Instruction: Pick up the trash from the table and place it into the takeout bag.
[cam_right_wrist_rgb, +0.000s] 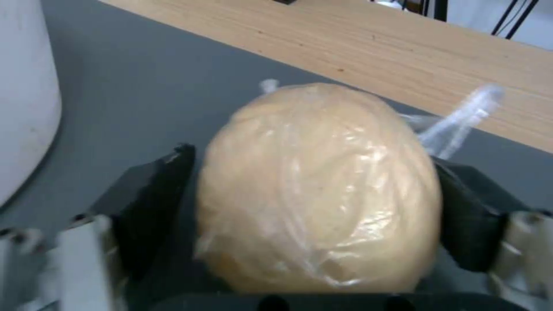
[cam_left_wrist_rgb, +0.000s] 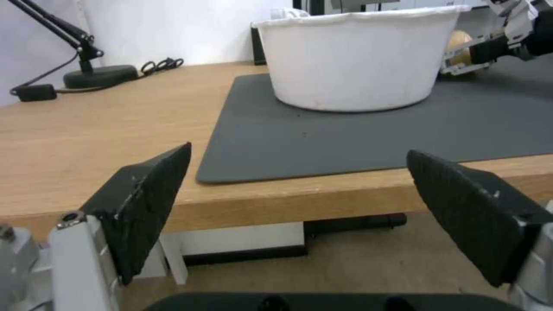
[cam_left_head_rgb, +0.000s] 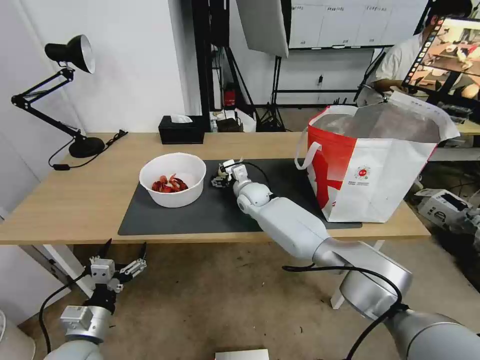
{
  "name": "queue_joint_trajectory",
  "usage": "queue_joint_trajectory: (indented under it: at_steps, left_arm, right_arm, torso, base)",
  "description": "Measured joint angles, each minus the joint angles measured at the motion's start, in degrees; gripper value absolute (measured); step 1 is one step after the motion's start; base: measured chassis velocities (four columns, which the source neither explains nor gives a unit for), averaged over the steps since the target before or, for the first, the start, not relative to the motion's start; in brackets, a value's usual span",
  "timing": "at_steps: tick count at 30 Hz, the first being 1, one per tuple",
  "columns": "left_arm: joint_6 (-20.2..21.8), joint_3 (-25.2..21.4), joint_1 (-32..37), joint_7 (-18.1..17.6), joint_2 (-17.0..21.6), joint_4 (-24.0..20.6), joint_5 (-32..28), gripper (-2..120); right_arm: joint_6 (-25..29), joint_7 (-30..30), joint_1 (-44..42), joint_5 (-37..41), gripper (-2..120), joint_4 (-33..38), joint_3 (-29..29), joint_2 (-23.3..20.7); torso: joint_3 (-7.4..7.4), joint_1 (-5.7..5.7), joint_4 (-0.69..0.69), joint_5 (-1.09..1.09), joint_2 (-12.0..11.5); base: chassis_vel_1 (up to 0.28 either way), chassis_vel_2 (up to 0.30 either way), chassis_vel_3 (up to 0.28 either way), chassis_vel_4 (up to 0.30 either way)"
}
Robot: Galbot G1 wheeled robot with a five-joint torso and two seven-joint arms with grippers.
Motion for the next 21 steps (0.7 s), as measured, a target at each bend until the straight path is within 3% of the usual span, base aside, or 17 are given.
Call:
queue_joint_trajectory:
  at_steps: [7, 9, 12, 13, 17, 19, 21]
  left_arm:
    - [0.0, -0.2, 0.26, 0.0, 0.12, -0.06, -0.06, 100]
    - [0.0, -0.18, 0.26, 0.0, 0.12, -0.18, -0.06, 100]
    - [0.0, -0.15, 0.27, 0.0, 0.12, -0.27, -0.06, 100]
    - [-0.01, -0.12, 0.26, -0.04, 0.09, -0.34, -0.06, 100]
    - [0.0, -0.1, 0.27, -0.13, 0.01, -0.41, -0.06, 100]
    - [-0.01, -0.13, 0.55, -0.18, -0.12, -0.57, -0.03, 100]
    - [-0.04, -0.18, 0.65, -0.18, -0.17, -0.69, -0.01, 100]
  right_arm:
    - [0.54, -0.02, -0.03, -0.27, 62, -0.26, 0.22, 0.06]
    - [0.54, 0.16, -0.14, -0.28, 50, 0.08, 0.22, -0.33]
    - [0.54, 0.31, -0.22, -0.28, 43, 0.41, 0.23, -0.7]
    - [0.55, 0.88, -0.4, -0.23, 35, 0.93, 0.24, -1.19]
    - [0.54, 1.28, -0.86, -0.12, 27, 2.17, 0.24, -1.93]
    - [0.51, 3.39, -2.09, -0.09, 16, 6.58, 0.54, -3.85]
    - [0.05, 5.78, -2.86, -0.54, 14, 9.43, 0.78, -4.95]
  torso:
    - [0.0, 0.0, 0.0, 0.0, 0.0]
    - [0.0, 0.0, 0.0, 0.0, 0.0]
    - [0.0, 0.0, 0.0, 0.0, 0.0]
    - [0.0, 0.0, 0.0, 0.0, -0.01]
    - [0.0, 0.0, 0.0, 0.0, -0.01]
    - [0.0, 0.0, 0.0, 0.0, 0.0]
    - [0.0, 0.0, 0.01, 0.01, 0.0]
  base:
    - [0.0, 0.0, 0.0, 0.0]
    - [0.0, 0.0, 0.0, 0.0]
    - [0.0, 0.0, 0.0, 0.0]
    - [0.0, 0.0, 0.0, 0.0]
    - [0.0, 0.0, 0.0, 0.0]
    - [0.0, 0.0, 0.0, 0.0]
    - [0.0, 0.0, 0.0, 0.0]
